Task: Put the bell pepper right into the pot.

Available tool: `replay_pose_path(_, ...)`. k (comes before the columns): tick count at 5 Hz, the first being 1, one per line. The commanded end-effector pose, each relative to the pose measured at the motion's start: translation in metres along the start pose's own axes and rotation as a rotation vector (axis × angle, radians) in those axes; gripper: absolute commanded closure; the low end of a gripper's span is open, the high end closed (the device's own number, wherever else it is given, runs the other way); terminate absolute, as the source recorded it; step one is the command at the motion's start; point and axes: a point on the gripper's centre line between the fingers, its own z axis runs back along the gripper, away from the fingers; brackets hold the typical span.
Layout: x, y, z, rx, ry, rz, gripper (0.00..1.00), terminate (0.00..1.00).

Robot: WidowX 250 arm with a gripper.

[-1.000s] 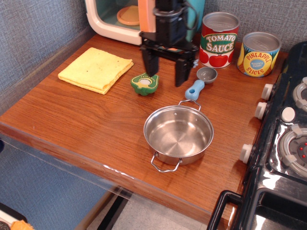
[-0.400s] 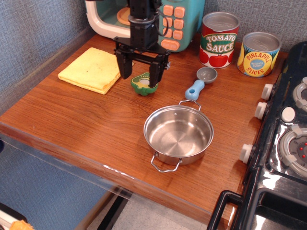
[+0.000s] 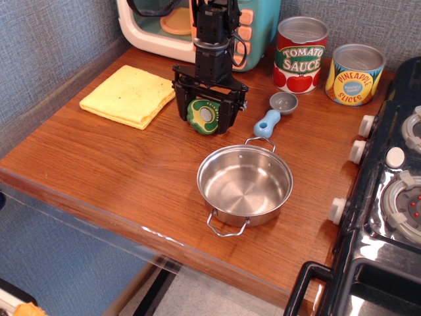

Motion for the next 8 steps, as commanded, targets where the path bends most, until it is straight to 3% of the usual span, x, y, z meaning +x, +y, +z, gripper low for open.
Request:
replay_pose_path(1,0.010,0.001,0.012,-0.002,-0.039,-0.021,1.00,0.00)
replay_pose_path(2,0.011,-0.006,0.038,-0.030,-0.088,-0.055,1.00,0.00)
replay_pose_path(3,-0.001,-0.036,0.085,-0.038,-0.208,-0.148,1.00,0.00)
replay_pose_path(4,-0.034,-0.074,0.095,-0.044,-0.224,-0.260,1.00,0.00)
replay_pose_path(5,-0.070,-0.101,0.080,-0.039,-0.170,-0.341,1.00,0.00)
replay_pose_path(6,-0.087,-0.108,0.065,-0.054,-0.132,-0.345,1.00,0.00)
replay_pose_path(8,-0.074,-0.090,0.076,-0.056,-0.159,-0.251,1.00,0.00)
